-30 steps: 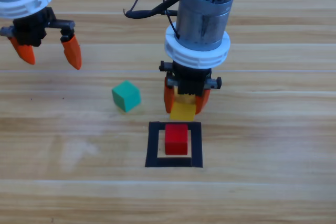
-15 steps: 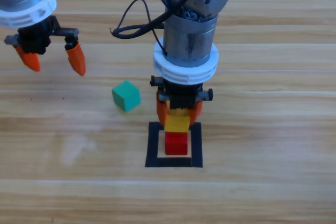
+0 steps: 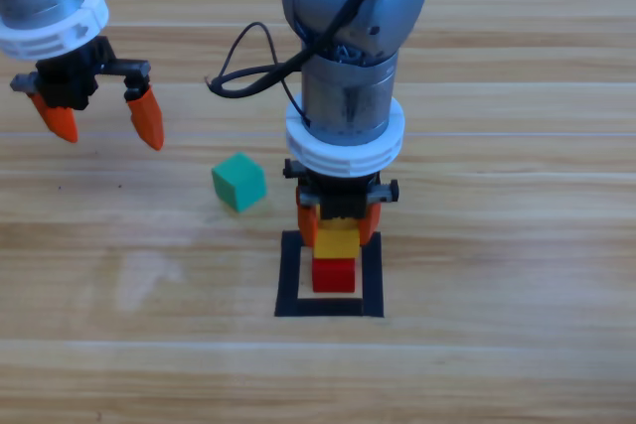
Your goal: Stack the blocks in the rectangular block: red at the bottom, yellow in the middle, green on top
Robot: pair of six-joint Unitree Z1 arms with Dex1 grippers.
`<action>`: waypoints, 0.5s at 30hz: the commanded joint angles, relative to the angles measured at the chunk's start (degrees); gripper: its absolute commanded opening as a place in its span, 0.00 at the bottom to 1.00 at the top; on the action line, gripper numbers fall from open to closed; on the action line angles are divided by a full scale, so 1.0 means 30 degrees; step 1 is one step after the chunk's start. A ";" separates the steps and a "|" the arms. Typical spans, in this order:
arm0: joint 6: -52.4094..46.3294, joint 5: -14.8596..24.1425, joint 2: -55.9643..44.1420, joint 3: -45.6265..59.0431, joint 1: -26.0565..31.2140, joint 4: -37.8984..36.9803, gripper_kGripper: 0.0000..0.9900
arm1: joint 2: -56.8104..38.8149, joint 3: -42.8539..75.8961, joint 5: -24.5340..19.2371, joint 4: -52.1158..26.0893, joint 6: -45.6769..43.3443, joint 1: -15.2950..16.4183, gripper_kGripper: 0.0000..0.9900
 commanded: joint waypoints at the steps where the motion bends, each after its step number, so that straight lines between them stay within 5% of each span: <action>1: -0.0127 -0.0257 0.0343 0.0404 0.0314 -0.0291 1.00 | 0.1348 -0.0228 -0.0180 0.0197 -0.0012 0.0403 0.00; 15: -0.0069 -0.0345 0.0226 0.0550 0.0314 -0.0438 1.00 | 0.0996 0.0006 -0.0238 0.0227 -0.0071 0.0549 0.00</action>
